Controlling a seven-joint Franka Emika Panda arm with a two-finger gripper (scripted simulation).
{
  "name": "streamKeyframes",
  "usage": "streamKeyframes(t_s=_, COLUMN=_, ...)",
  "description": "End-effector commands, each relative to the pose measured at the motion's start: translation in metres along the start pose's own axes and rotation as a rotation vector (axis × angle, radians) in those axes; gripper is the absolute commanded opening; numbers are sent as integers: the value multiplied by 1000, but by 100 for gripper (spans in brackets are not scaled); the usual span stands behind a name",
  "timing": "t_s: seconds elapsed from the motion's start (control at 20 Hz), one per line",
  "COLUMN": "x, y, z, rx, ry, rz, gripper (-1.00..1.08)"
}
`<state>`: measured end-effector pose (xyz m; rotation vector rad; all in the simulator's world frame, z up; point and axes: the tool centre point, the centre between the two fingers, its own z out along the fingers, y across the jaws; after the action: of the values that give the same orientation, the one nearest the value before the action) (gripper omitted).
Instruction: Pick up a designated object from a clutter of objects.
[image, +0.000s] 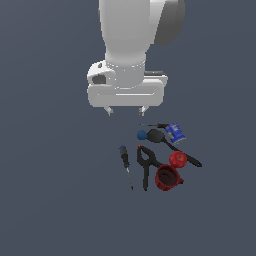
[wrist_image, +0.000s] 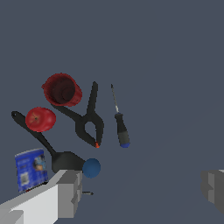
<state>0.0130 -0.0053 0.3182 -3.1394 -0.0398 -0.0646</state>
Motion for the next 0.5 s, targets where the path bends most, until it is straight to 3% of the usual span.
streamKeyframes(t_s=0.0, x=0, y=0, z=0, rx=0, ry=0, rz=0, gripper=100)
streamKeyframes(t_s=0.45, x=10, y=-4, z=-19, rx=25, ry=45, rz=15, gripper=100)
